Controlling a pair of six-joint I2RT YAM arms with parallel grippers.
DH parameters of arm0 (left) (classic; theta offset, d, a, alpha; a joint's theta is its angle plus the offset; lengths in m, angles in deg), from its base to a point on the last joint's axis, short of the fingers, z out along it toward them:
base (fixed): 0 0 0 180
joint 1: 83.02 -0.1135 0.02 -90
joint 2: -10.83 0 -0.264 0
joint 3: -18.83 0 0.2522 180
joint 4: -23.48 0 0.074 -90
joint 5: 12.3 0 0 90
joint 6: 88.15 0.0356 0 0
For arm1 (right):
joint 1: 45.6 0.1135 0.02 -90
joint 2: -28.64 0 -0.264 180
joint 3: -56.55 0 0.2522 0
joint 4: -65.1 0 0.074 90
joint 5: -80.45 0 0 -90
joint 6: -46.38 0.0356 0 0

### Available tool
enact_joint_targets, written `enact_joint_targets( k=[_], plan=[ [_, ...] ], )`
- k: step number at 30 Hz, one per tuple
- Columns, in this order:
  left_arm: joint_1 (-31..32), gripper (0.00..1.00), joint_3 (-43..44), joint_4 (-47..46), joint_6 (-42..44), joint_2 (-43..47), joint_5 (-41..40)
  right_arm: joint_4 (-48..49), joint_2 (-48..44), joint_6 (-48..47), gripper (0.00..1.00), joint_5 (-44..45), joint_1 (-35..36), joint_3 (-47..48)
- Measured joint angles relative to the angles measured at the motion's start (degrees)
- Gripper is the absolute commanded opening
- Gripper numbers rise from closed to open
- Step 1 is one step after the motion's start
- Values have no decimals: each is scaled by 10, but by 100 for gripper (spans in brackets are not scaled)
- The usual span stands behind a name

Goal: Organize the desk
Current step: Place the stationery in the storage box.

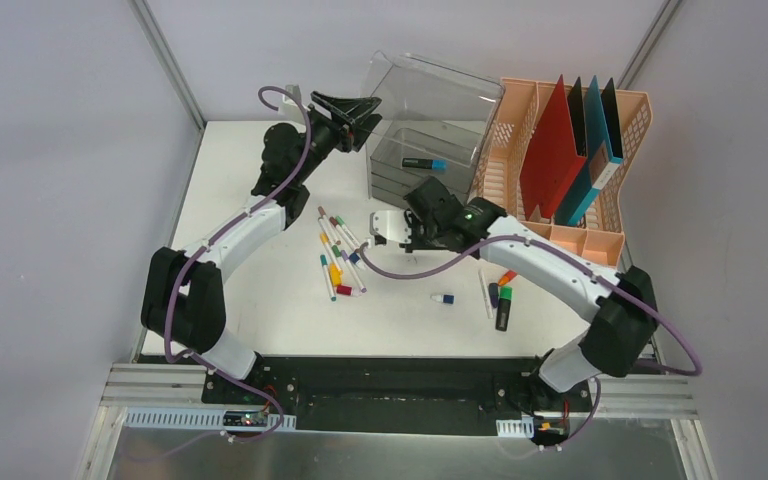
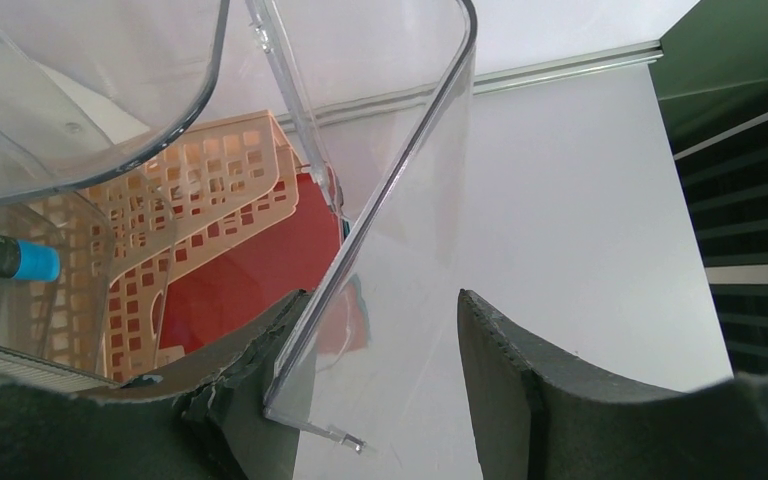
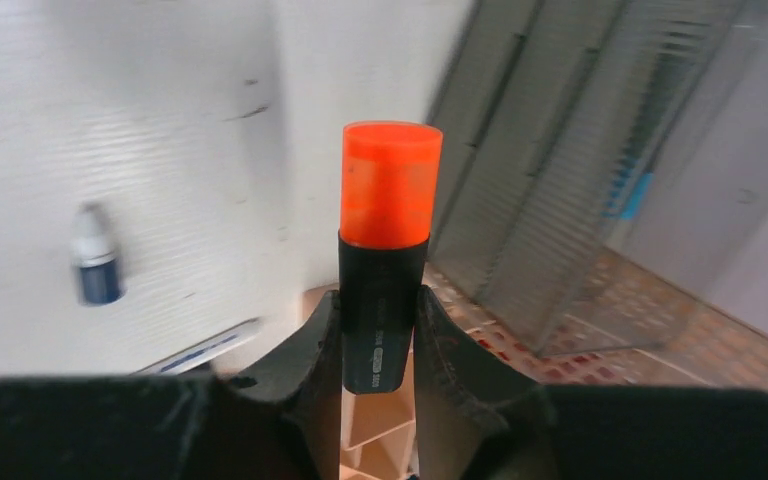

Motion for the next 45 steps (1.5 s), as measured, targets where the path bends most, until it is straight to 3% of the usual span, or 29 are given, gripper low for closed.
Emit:
enact_joint_targets(
  k=[7,20,24,25,26,28,29,34,45],
  plan=[
    [0,54,12,2,0,0,1,145,69,-40,0,142,9,17],
    [0,54,19,9,0,-6,1,393,119,-153,1,293,-2,20],
    [0,54,19,12,0,-7,1,428,145,-173,19,315,-25,23],
    [0,54,19,12,0,-7,1,435,150,-177,44,320,-29,23],
    [0,54,19,12,0,-7,2,447,156,-183,60,325,-35,23],
    [0,54,19,12,0,-7,2,477,168,-194,81,339,-45,23],
    [0,54,19,12,0,-7,2,487,173,-200,85,345,-49,24],
    [0,54,19,13,0,-7,2,494,177,-198,92,350,-48,23],
    [0,54,19,13,0,-8,4,430,160,-142,94,336,16,10]
  ],
)
